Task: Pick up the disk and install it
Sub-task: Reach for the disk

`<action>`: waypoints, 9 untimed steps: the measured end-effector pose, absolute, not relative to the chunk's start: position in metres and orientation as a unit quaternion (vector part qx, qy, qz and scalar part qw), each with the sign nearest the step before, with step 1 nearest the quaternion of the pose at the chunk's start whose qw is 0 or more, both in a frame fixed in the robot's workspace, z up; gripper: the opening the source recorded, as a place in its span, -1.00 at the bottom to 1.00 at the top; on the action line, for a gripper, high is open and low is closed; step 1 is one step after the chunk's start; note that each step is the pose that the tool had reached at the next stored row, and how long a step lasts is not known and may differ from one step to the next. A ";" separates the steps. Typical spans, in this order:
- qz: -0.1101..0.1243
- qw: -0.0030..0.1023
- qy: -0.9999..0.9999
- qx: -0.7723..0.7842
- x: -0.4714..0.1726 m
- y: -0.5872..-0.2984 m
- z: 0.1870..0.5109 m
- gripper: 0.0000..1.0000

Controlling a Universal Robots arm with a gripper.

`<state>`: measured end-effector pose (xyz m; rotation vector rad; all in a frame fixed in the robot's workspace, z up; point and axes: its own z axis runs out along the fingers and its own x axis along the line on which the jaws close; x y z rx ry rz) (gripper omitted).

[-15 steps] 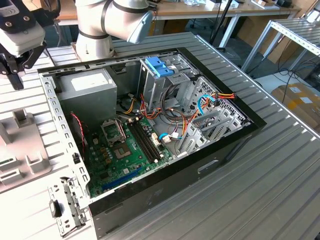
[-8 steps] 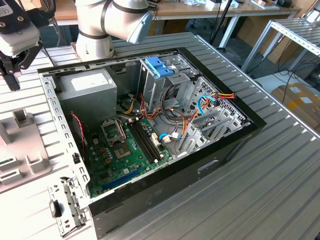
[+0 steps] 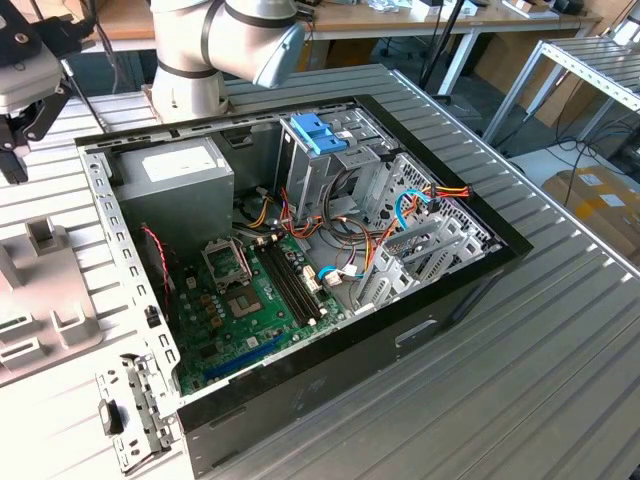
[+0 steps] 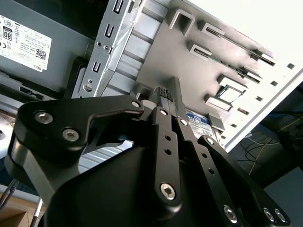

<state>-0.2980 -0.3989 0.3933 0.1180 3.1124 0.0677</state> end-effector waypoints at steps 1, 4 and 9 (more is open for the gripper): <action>0.022 0.013 0.999 0.038 -0.299 -0.399 0.393 -0.79; 0.022 0.013 0.999 0.038 -0.302 -0.399 0.393 -0.79; 0.022 0.013 0.999 0.038 -0.306 -0.399 0.393 -0.79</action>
